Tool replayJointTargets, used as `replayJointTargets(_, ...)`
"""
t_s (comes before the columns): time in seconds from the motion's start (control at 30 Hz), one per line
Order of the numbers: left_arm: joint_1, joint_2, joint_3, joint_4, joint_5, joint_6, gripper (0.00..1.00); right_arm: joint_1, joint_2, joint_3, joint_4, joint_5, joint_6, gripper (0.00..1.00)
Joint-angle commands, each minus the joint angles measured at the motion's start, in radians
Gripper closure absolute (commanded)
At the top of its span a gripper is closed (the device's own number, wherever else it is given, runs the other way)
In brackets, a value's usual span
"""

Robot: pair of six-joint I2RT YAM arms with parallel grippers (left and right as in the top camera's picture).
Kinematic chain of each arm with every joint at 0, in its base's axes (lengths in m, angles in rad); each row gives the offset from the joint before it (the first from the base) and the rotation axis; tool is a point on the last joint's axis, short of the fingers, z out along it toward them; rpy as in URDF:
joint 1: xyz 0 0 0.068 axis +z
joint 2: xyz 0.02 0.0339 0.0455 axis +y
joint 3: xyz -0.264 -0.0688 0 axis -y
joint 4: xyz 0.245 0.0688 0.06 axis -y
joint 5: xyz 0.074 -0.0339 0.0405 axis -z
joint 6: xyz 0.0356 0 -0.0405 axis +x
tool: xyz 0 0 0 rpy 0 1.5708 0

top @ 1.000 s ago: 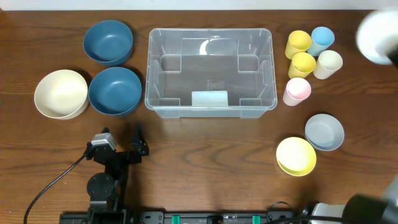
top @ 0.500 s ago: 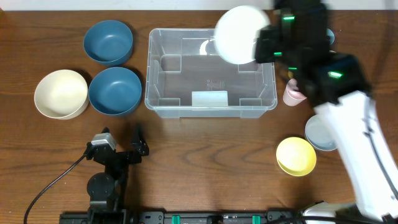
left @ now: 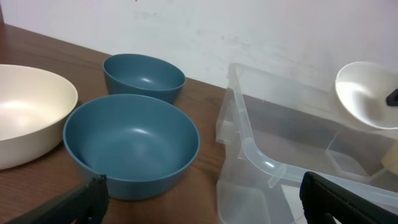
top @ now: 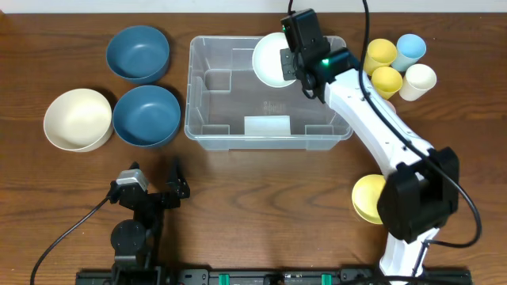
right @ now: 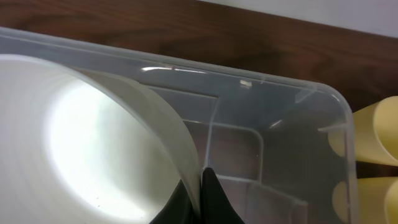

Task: Pack container
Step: 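Lower the white bowl into the container and release it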

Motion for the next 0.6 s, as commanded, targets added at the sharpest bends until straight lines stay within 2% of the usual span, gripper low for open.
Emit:
replayJointTargets(0.0,0.002,-0.006,-0.017,-0.037,-0.012,0.016,0.02,-0.035,0.042,0.006,0.007,0.039,0.037,0.98)
replayJointTargets(0.57,0.002,-0.006,-0.017,-0.037,-0.012,0.016,0.02,-0.091,0.163,0.004,-0.016,0.034,0.045,0.99)
